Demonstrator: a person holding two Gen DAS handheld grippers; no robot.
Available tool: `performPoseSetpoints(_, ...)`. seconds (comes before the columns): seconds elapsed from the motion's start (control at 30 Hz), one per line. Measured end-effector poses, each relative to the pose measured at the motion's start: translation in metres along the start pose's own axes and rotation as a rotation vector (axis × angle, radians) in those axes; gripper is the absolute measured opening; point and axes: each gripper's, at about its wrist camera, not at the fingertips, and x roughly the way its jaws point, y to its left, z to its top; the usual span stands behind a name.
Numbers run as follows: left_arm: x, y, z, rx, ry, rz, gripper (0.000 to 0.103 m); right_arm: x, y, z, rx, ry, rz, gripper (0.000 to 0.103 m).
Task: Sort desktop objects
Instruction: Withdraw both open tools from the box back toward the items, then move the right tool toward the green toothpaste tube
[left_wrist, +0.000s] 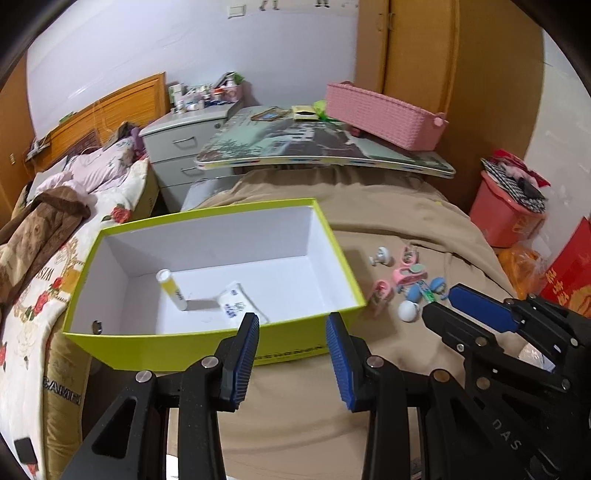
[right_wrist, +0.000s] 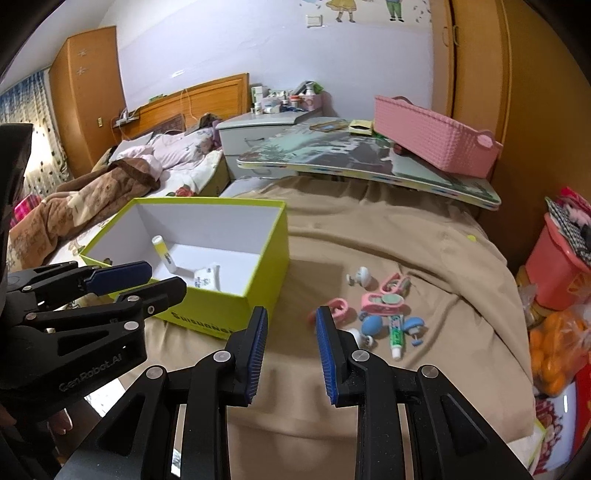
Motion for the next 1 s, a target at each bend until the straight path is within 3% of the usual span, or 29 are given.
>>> performPoseSetpoints(0.47, 0.011, -0.048, -0.01, 0.103, 0.025, -0.087, 0.038, 0.0, -0.038, -0.027, 0.068, 0.04, -0.053, 0.028)
performPoseSetpoints(1.0, 0.038, -0.074, -0.012, 0.136, 0.07, -0.136, 0.038, 0.017, -0.075, -0.045, 0.13, 0.095, -0.085, 0.028)
